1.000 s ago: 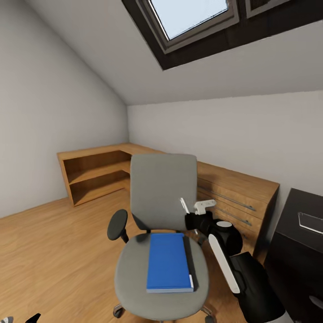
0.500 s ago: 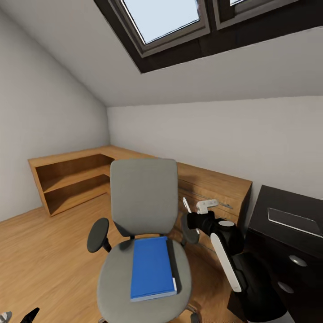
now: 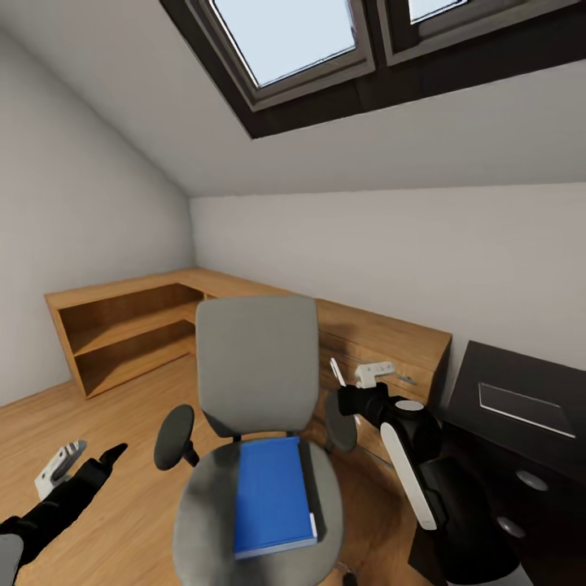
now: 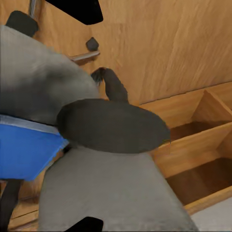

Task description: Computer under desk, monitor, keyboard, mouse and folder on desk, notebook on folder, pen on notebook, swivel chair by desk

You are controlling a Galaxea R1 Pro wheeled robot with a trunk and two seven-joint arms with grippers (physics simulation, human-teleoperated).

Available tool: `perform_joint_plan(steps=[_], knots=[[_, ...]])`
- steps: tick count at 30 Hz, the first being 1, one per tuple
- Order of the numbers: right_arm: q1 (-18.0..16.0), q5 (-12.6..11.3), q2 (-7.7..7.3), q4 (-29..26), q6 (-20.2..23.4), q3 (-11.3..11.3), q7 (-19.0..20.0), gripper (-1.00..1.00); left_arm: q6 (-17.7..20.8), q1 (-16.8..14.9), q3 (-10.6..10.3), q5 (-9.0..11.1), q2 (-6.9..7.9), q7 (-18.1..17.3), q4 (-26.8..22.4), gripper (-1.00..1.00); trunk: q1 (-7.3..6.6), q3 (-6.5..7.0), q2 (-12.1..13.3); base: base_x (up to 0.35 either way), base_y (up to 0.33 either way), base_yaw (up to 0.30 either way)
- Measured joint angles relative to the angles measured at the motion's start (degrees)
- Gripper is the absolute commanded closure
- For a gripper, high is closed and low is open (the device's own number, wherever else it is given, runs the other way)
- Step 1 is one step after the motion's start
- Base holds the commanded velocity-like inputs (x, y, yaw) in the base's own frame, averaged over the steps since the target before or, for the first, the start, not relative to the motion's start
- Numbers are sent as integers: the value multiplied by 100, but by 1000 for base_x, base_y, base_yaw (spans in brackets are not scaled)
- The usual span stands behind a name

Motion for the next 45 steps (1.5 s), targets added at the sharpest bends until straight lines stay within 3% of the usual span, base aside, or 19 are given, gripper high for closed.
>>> perform_joint_plan(steps=[2,6,11,16,17,18,21,22,24,28,45], knots=[[0,1,8,-1,0,5,0,100,177,-492,-293,0,34,349,-10,-100,-44,36,80,0,0,-3],[-2,1,15,-1,0,5,0,100,313,-1033,-618,0,55,773,-15,-100,-132,108,241,0,0,-2],[-31,2,-3,-1,-6,0,0,100,449,-1564,-1034,2,42,1131,-17,-100,-242,197,441,0,0,-2],[-87,6,-20,-6,-3,-103,0,100,484,-1896,-1764,13,-43,1502,-17,-100,-352,287,642,0,0,-122],[-133,28,-31,-9,2,-312,-1,100,444,-2020,-2309,20,-242,1786,-4,-100,-374,305,682,0,0,-249],[-144,7,-33,-8,0,-361,0,100,421,-2043,-2630,50,-321,1856,-3,-100,-396,323,722,0,0,-258],[-175,3,-41,-9,-1,-447,0,100,389,-2089,-2962,18,-509,1990,2,-100,-462,377,842,0,0,-274],[-197,14,-59,-9,-3,-538,0,100,379,-2171,-3201,35,-629,2085,-7,-100,-484,395,882,0,0,-287],[-219,14,-84,-9,-3,-677,0,100,377,-2239,-3439,10,-692,2193,-8,-100,-527,431,962,0,0,-291],[-270,11,-179,-9,1,-880,0,100,373,-2299,-3668,30,-742,2464,0,-100,-615,502,1123,0,0,-295],[-275,-2,-198,-9,1,-916,0,100,379,-2302,-3703,61,-718,2503,2,-100,-989,808,1805,0,0,-296]])
